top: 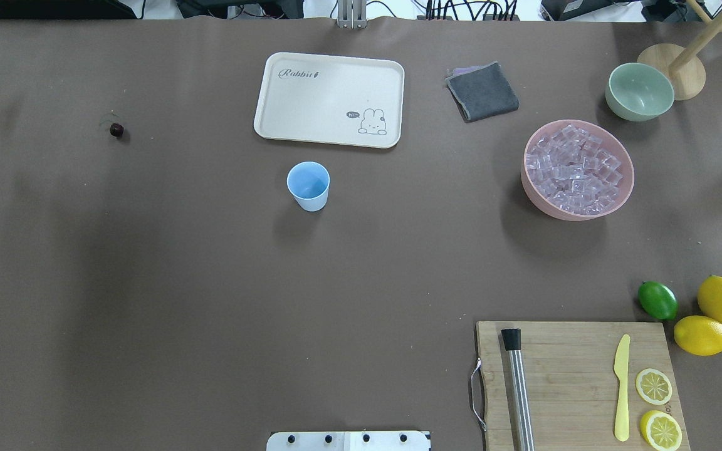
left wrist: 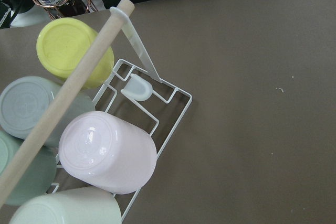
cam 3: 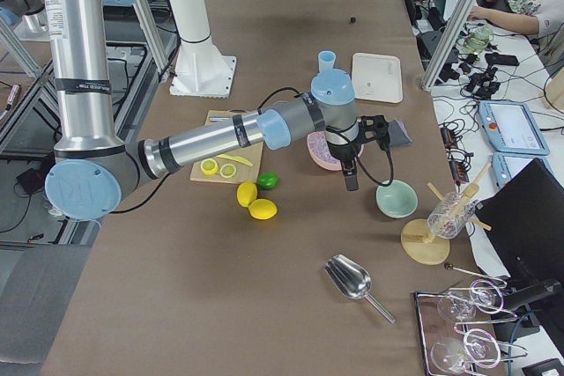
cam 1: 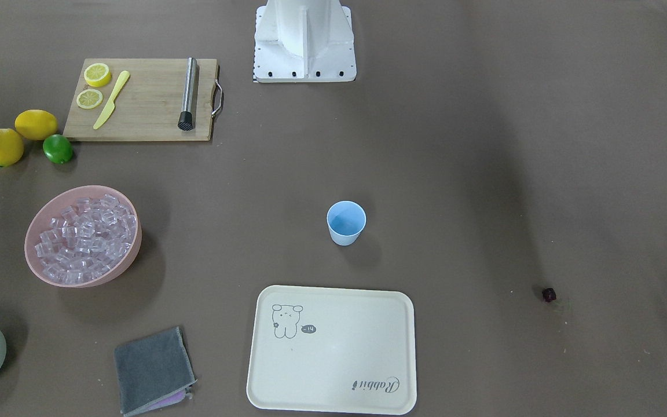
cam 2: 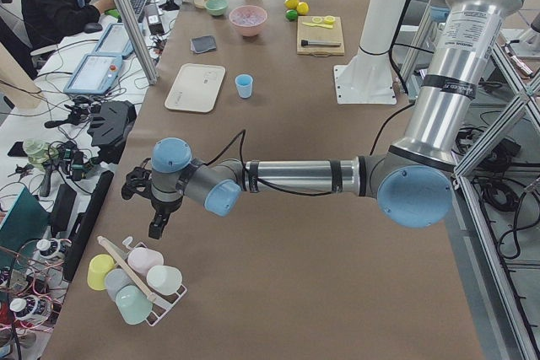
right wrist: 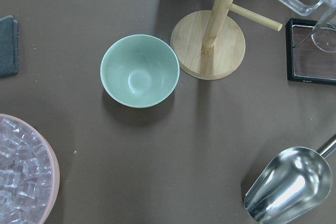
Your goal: Put ice and cherries in cup
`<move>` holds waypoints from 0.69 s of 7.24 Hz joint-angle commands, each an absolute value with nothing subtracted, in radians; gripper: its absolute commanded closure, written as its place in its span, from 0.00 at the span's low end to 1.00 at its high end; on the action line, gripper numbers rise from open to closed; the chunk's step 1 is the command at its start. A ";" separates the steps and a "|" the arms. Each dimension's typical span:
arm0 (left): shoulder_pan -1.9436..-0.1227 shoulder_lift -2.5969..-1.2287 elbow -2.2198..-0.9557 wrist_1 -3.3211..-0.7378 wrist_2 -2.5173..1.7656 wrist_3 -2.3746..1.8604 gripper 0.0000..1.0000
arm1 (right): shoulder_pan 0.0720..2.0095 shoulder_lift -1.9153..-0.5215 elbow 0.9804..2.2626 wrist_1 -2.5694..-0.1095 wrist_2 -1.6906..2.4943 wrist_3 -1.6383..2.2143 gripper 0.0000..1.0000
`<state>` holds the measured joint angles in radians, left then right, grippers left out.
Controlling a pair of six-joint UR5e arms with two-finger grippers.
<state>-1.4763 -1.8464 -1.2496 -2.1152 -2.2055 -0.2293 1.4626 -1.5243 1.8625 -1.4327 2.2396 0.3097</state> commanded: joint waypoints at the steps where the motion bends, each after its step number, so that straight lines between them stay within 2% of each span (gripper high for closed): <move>1: -1.476 -1.851 -1.266 -2.115 -2.206 -0.230 0.02 | 1.462 -1.526 1.867 -1.431 2.240 0.319 0.00; 5: -1.474 -1.853 -1.298 -2.109 -2.207 -0.230 0.02 | 1.460 -1.513 1.867 -1.431 2.235 0.319 0.00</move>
<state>-1.4747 -1.8584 -1.2840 -2.1114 -2.2055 -0.2311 1.4604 -1.5186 1.8672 -1.4312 2.2359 0.3190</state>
